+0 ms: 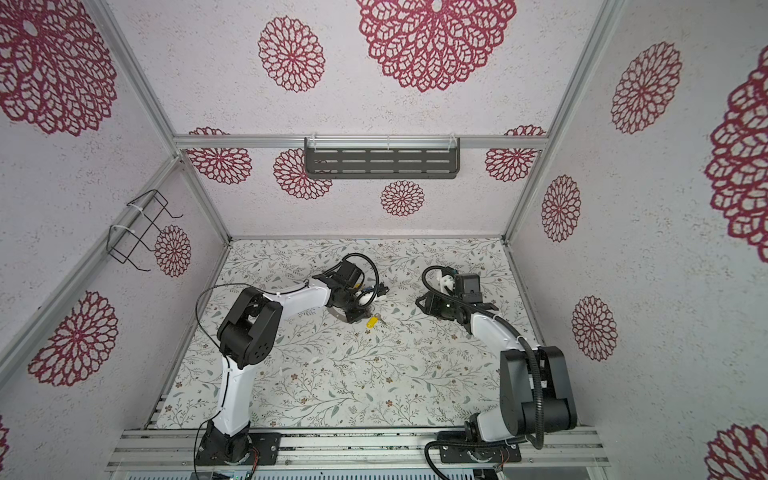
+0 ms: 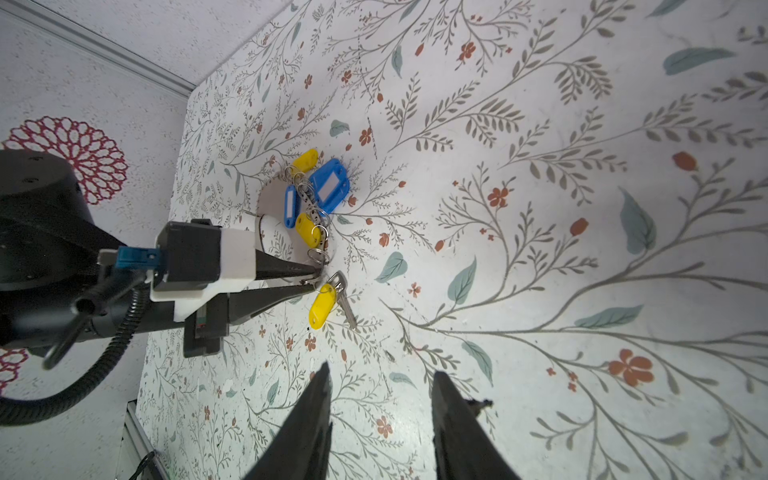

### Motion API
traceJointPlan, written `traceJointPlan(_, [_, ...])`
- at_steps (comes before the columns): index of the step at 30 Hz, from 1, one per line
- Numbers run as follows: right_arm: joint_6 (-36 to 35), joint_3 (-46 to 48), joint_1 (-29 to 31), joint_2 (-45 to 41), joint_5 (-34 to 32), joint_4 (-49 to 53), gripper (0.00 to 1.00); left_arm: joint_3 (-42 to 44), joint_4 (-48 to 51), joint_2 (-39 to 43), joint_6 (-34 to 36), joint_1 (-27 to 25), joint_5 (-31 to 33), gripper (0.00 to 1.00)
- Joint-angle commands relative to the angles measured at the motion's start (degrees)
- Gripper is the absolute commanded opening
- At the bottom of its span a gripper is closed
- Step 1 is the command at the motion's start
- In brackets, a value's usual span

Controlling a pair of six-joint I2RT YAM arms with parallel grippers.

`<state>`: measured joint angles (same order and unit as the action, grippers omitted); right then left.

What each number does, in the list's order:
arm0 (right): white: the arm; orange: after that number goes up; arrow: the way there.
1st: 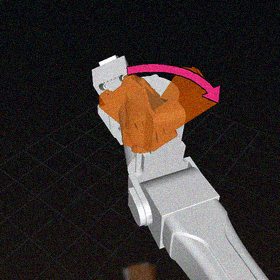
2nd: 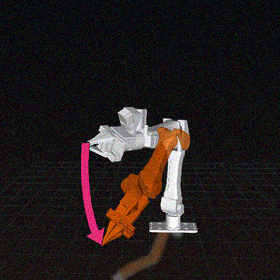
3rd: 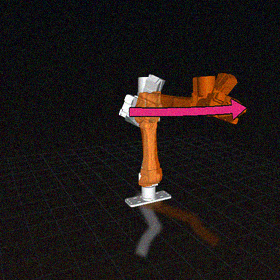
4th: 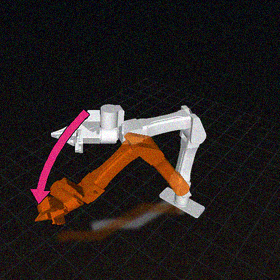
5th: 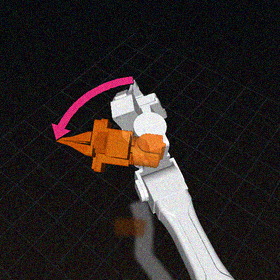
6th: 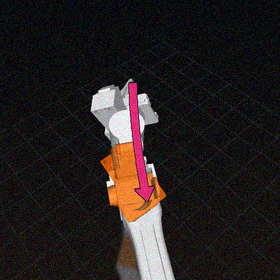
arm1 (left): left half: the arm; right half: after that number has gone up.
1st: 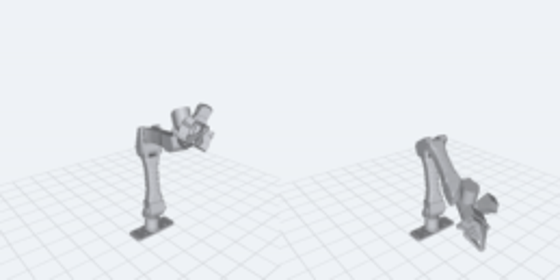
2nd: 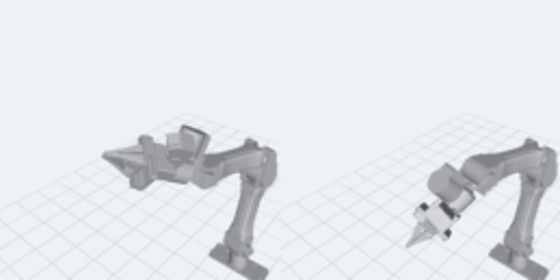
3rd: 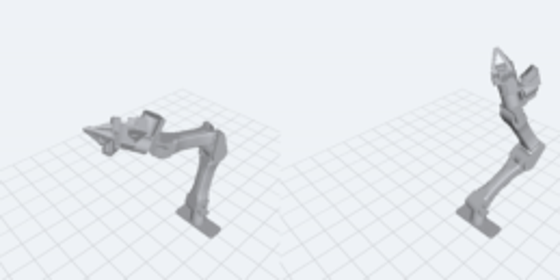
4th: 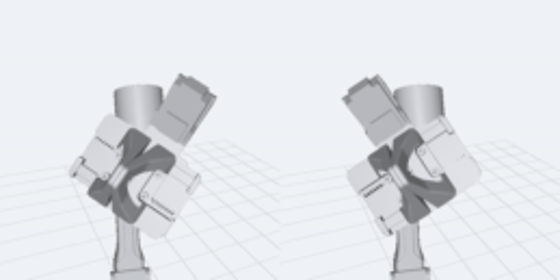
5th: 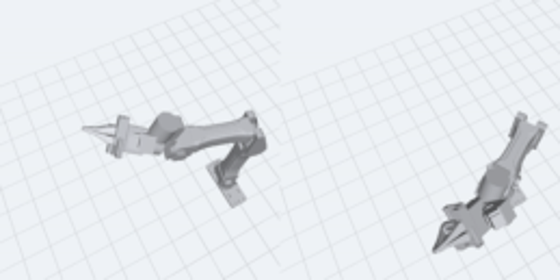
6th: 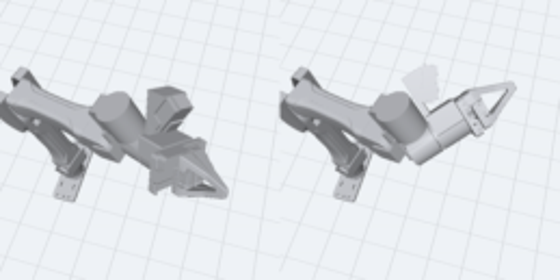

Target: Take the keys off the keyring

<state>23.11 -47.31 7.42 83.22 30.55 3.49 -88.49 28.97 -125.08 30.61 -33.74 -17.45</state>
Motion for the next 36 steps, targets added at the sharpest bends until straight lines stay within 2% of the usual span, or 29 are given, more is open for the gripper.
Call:
traceJointPlan(1, [-1.4, -0.5, -0.3, -1.8, 1.2, 0.5, 0.41, -1.3, 2.3, -1.2, 1.8, -0.5, -1.0, 0.05])
traceJointPlan(2, [-1.4, -0.5, -0.3, -1.8, 1.2, 0.5, 0.41, -1.3, 2.5, -1.1, 1.6, -0.5, -1.0, 0.0])
traceJointPlan(7, [-0.6, -0.6, -0.3, -2.3, 1.0, -0.2, 0.4, -2.2, 7.2, 1.4, 0.5, -0.3, 0.0, 0.0])
traceJointPlan(12, [0.8, -0.9, 0.2, -4.0, 1.2, -2.2, 0.4, -9.4, 16.9, 6.1, -1.7, 0.9, -2.4, 0.0])
traceJointPlan(15, [0.7, -1.9, 1.9, -6.3, 0.2, -3.1, 0.39, -17.0, 24.0, 7.7, -1.8, 2.6, -6.9, 0.0])
traceJointPlan(19, [-0.9, -4.5, 5.1, -10.3, -2.1, -2.8, 0.39, -29.2, 34.7, 8.0, 2.1, 3.3, -6.8, 0.0])
traceJointPlan(21, [-1.3, -6.2, 6.5, -12.6, -2.5, -3.4, 0.35, -35.4, 38.0, 8.2, 2.9, 3.4, -6.8, 0.0])
traceJointPlan(24, [-1.1, -8.9, 7.8, -15.3, -2.0, -5.5, 0.28, -42.8, 40.3, 8.4, 2.3, 4.4, -13.0, 0.0])
traceJointPlan(28, [0.2, -13.7, 8.0, -16.2, 2.3, -7.3, 0.2, -45.5, 37.2, 9.2, -3.0, 5.8, -22.0, 0.0])
traceJointPlan(32, [4.6, -17.3, 8.0, -14.3, 8.7, -10.5, 0.17, -44.9, 31.0, 9.2, -14.5, 8.0, -33.3, 0.0])
traceJointPlan(36, [8.9, -18.5, 8.0, -13.3, 12.2, -14.7, 0.16, -43.7, 25.5, 8.5, -24.6, 8.5, -38.4, 0.0])
